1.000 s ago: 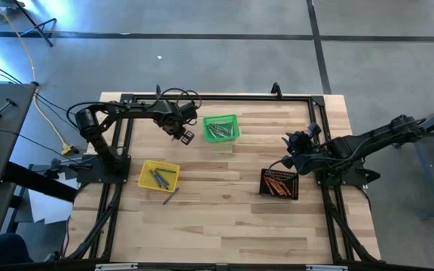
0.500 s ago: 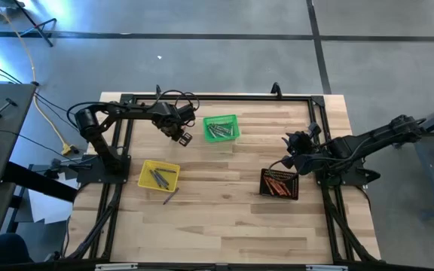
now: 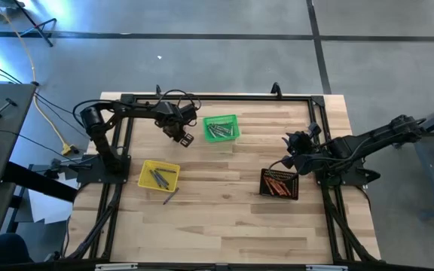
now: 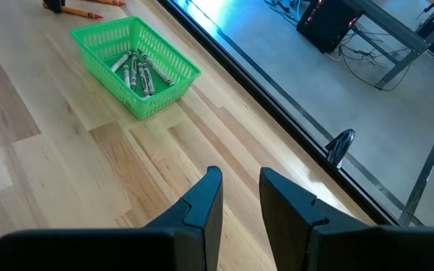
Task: Sort crayons
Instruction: Put the orange crayon into the black basket
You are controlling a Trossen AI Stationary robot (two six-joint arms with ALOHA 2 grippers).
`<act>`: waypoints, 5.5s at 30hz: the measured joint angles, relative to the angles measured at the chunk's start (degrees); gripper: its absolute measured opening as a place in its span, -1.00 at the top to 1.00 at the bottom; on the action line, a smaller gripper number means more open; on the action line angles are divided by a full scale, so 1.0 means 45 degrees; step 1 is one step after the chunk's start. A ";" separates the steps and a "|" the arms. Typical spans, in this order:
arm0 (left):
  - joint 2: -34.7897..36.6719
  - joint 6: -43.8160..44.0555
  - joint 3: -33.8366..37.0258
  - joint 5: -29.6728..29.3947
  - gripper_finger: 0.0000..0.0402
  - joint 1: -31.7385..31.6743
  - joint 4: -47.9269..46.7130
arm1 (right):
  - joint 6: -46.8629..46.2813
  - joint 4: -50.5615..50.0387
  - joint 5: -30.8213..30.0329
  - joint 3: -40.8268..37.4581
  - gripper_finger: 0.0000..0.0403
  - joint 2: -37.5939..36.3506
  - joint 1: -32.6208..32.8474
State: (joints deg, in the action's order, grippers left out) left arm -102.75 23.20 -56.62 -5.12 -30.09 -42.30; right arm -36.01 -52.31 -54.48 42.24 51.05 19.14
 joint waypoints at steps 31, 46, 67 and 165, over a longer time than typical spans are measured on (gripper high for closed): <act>0.1344 0.0937 0.0164 0.0762 0.99 -0.0131 -0.0310 | 0.0000 -0.0088 0.0000 0.0000 0.59 0.0000 0.0000; 0.5532 0.1113 0.0083 -0.0076 1.00 0.1966 0.5050 | -0.0492 0.0159 -0.0226 0.0000 0.59 0.0000 0.0000; 0.3510 -0.1220 0.0068 -0.7360 1.00 0.8000 1.2633 | 0.8177 1.0303 0.4973 0.0000 0.59 0.1773 -0.0090; -0.1196 -0.1176 -0.2919 -0.6907 1.00 0.8818 1.7558 | 0.3769 2.4642 1.1769 -0.5401 0.59 0.2819 -0.4731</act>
State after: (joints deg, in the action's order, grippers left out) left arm -108.14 17.91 -69.76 -36.21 9.60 36.71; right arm -19.05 58.58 -1.52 17.93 63.73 -2.15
